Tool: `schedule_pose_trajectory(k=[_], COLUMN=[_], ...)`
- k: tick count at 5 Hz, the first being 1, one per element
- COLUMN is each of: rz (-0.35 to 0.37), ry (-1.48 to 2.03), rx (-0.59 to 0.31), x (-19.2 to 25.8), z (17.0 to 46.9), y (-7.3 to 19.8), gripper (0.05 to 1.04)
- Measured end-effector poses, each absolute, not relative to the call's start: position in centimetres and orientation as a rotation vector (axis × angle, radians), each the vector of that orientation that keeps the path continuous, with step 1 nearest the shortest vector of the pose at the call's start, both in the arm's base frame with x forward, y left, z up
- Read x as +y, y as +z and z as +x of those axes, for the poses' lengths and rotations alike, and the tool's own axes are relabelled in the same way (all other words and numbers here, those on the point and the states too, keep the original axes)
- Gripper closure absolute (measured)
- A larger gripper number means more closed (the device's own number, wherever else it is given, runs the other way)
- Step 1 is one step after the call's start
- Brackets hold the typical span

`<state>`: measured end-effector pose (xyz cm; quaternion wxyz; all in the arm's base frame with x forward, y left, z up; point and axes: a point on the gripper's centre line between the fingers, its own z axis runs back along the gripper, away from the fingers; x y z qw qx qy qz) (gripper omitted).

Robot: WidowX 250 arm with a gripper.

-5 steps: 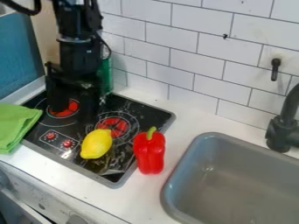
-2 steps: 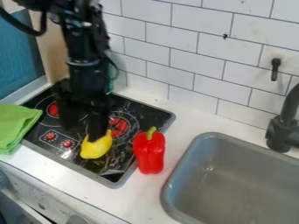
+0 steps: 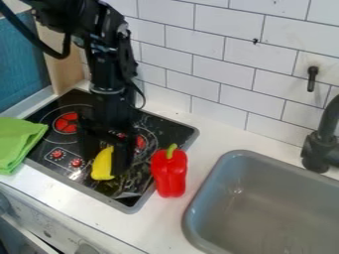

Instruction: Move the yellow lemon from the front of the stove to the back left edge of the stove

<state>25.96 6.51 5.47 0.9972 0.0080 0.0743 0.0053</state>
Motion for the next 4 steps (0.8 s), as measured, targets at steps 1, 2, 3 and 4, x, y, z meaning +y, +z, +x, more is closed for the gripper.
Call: schedule_pose_trajectory(k=[1, 2, 3, 4], rz=[0.031, 0.041, 0.037, 0.022], ry=[0.011, 0.023, 0.03, 0.041], rx=[0.181, 0.185, 0.188, 0.184], x=[6.4, 6.6, 6.6, 6.5], z=[26.1, 26.9, 27.1, 26.8], y=[3.7, 3.1, 3.0, 3.2], gripper=[0.083, 0.118, 0.255, 0.255])
